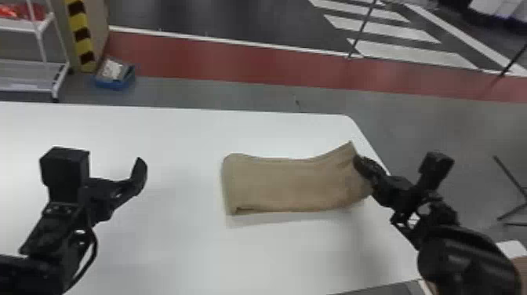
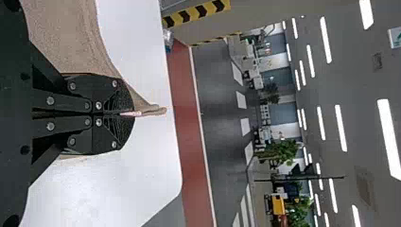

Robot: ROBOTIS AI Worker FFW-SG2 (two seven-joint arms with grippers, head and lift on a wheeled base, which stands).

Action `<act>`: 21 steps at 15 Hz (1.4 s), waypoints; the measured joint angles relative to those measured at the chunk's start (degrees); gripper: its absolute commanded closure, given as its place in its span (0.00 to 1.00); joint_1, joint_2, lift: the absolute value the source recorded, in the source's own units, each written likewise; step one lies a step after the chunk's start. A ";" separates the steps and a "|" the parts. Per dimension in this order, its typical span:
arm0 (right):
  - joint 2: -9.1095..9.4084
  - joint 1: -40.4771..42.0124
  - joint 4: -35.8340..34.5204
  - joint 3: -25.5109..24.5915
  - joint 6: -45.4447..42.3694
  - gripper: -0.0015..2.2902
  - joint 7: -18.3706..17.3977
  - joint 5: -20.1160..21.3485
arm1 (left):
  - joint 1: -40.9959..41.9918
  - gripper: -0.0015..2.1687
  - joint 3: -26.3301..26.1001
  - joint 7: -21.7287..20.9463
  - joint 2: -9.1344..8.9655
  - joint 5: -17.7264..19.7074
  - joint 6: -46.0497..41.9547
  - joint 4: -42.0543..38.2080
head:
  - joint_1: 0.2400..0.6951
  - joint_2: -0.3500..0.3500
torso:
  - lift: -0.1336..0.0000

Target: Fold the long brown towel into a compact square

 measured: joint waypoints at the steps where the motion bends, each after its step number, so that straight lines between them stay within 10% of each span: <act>1: 0.01 -1.29 3.26 0.73 -1.43 0.00 -0.53 1.25 | 0.00 0.02 -0.04 -0.01 0.01 0.00 0.00 0.07 | 1.00 0.08 | 0.07; 5: -0.45 -3.71 11.45 0.39 -11.01 0.02 -1.91 3.69 | 0.27 0.02 -0.06 -0.09 0.27 -0.09 -0.01 -0.16 | 1.00 0.05 | 0.07; 11: 0.63 6.26 0.32 -4.59 -16.76 0.02 -1.04 -2.04 | -2.31 0.02 -5.63 -1.14 -0.25 3.76 0.15 1.07 | 1.00 0.00 | 0.07; 17: 4.36 11.01 -2.95 -9.06 -20.08 0.05 -0.53 -3.32 | -7.93 0.02 -16.92 1.63 -5.76 6.78 -0.34 11.52 | 1.00 0.00 | 0.07; 21: 5.23 13.12 -3.30 -9.63 -22.42 0.05 -0.53 -5.17 | -8.66 0.05 -19.03 2.91 -6.15 7.48 -0.26 15.30 | 1.00 0.00 | 0.07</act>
